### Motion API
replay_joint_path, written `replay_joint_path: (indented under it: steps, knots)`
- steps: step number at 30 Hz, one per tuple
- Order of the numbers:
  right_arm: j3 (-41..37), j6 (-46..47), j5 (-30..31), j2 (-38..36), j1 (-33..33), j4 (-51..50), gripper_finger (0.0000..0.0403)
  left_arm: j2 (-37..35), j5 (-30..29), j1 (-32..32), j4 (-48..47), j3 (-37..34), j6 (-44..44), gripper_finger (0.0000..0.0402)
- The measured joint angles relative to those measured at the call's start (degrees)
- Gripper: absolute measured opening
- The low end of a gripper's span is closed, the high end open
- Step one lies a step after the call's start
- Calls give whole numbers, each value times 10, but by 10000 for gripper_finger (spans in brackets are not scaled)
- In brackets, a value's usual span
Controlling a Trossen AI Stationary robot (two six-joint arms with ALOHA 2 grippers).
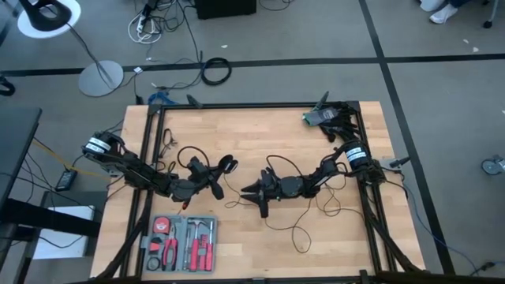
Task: Coil cords
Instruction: Coil the black wire onto the spool
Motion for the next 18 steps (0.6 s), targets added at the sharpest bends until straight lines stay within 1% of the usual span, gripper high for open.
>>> replay_joint_path:
  steps: [8,14,16,18]
  knots:
    - [0,3,-26,0,1,8,120,0,0,0,0,0,0,0]
    - [3,2,-28,0,1,2,113,0,0,0,1,0,-2,0]
    - [14,0,-29,0,1,-17,113,0,0,0,1,0,-2,0]
    - [33,-1,-37,-1,1,-59,113,0,0,0,1,0,-3,0]
